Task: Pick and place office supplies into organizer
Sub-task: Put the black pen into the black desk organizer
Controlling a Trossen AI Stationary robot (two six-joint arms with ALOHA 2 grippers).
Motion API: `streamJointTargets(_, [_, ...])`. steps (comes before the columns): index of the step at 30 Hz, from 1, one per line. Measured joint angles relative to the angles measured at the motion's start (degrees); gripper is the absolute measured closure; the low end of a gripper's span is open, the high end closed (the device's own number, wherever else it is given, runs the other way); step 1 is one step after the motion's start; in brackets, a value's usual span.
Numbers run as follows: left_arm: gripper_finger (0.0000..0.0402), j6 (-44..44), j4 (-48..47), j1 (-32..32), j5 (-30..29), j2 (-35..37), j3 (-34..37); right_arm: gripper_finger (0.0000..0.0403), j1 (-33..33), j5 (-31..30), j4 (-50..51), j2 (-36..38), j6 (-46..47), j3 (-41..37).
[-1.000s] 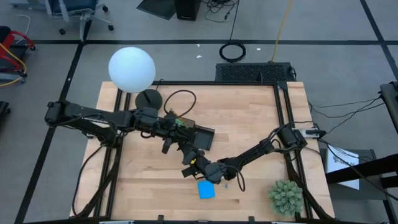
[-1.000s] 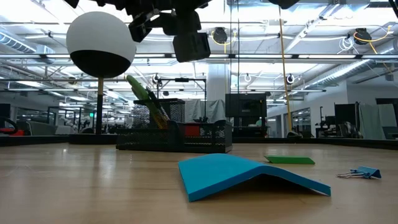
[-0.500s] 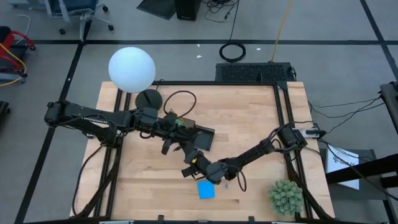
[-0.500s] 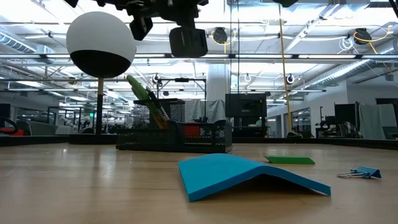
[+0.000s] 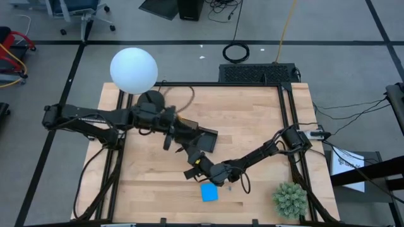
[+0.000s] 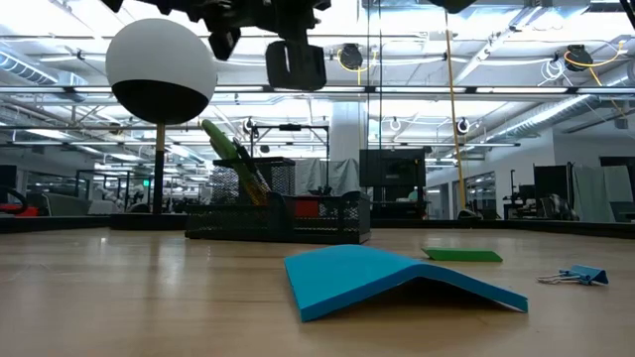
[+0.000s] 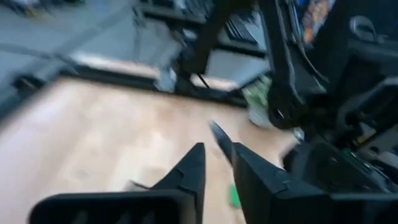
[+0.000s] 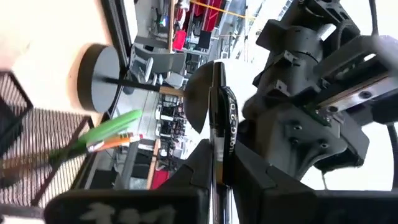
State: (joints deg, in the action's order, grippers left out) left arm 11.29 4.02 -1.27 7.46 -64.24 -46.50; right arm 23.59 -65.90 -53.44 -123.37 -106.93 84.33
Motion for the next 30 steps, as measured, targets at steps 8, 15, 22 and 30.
streamJointTargets(8, [0.0279,-9.89,-2.50,-2.08,-5.57,10.37,-0.02,0.0380,0.02,3.17,-9.99,0.93,4.90,-0.03])
streamJointTargets(15, [0.0270,-14.31,-6.33,0.19,-6.05,19.23,-0.02,0.0380,-0.41,9.05,-3.16,6.77,24.78,-2.49])
streamJointTargets(22, [0.0270,-17.82,-7.03,4.84,-6.06,23.46,-0.01,0.0380,-4.00,23.52,4.92,19.19,51.88,-13.30])
streamJointTargets(30, [0.0270,-20.61,-6.88,8.33,-6.53,23.40,3.44,0.0380,-12.18,49.33,0.62,30.75,81.03,-28.49])
